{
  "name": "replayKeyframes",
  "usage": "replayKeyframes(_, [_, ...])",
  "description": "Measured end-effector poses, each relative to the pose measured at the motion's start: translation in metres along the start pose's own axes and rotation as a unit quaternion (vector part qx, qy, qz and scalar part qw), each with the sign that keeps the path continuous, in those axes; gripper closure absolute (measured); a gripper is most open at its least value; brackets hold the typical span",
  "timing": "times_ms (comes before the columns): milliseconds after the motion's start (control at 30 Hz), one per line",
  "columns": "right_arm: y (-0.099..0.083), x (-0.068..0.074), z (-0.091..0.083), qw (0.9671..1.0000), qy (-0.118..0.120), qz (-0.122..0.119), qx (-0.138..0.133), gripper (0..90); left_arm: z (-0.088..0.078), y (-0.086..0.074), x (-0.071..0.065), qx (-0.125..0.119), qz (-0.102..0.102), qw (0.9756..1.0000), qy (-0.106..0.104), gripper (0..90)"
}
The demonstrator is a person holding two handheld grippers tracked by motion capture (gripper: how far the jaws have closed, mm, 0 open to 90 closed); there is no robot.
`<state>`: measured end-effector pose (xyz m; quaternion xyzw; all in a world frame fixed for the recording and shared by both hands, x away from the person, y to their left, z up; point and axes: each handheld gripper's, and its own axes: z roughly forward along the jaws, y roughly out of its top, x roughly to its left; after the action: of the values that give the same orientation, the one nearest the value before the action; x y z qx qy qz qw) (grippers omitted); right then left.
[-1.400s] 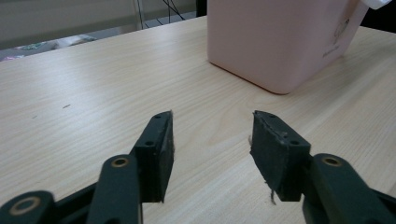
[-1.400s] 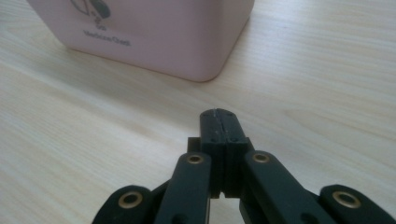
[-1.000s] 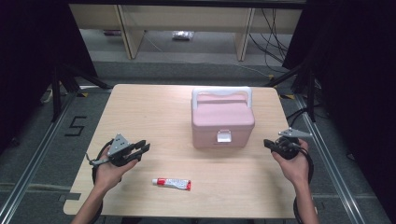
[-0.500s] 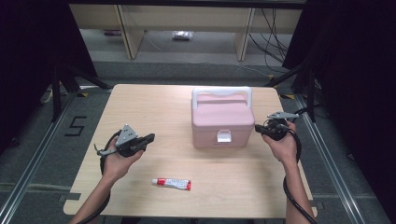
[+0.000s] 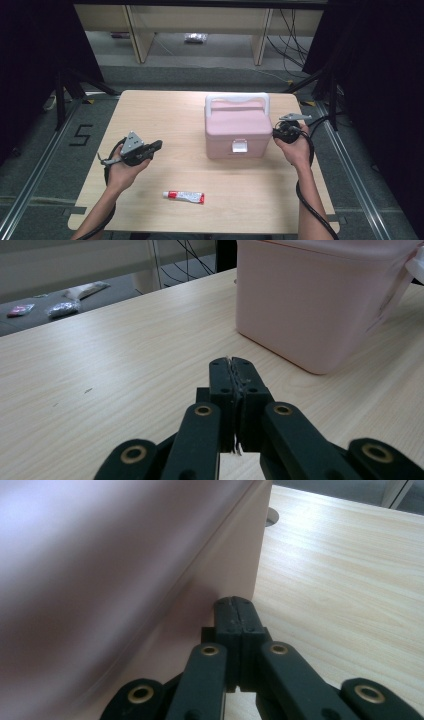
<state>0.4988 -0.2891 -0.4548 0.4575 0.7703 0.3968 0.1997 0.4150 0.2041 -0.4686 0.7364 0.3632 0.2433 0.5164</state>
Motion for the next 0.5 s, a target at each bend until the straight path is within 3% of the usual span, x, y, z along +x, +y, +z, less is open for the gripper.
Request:
replayKeyframes(33, [0.0, 0.004, 0.0, 0.9997, 0.004, 0.022, 0.002, 90.0, 0.002, 0.001, 0.0, 0.002, 0.001, 1.0, 0.002, 87.5])
replayKeyframes(100, [0.0, 0.003, 0.001, 1.0, 0.001, -0.001, 0.001, 90.0, 0.007, 0.004, 0.001, -0.002, -0.002, 1.0, -0.002, 87.5])
replayKeyframes(167, [0.001, 0.008, 0.003, 0.9999, 0.012, 0.01, 0.0, 90.0, 0.011, 0.007, 0.001, 0.0, 0.0, 1.0, -0.002, 87.5])
replayKeyframes(200, [0.002, 0.008, 0.003, 0.9999, 0.01, -0.005, 0.001, 90.0, 0.013, 0.008, 0.001, 0.001, 0.0, 1.0, -0.002, 87.5])
replayKeyframes(233, [0.002, 0.012, 0.006, 0.9999, 0.014, 0.007, -0.004, 90.0, 0.014, 0.009, 0.002, 0.005, 0.0, 1.0, -0.002, 87.5])
replayKeyframes(267, [0.003, 0.011, 0.007, 0.9999, 0.013, -0.006, -0.003, 90.0, 0.016, 0.01, 0.003, 0.002, -0.001, 1.0, -0.004, 87.5])
replayKeyframes(300, [0.004, 0.014, 0.008, 0.9999, 0.016, 0.001, 0.004, 90.0, 0.018, 0.011, 0.004, 0.004, -0.003, 1.0, -0.001, 87.5])
replayKeyframes(467, [0.01, 0.03, 0.018, 0.9995, 0.029, -0.009, -0.008, 90.0, 0.024, 0.017, 0.01, 0.0, -0.008, 1.0, 0.003, 87.6])
replayKeyframes(500, [0.012, 0.033, 0.017, 0.9995, 0.031, -0.007, 0.003, 90.0, 0.024, 0.017, 0.012, 0.001, -0.006, 1.0, 0.001, 87.6])
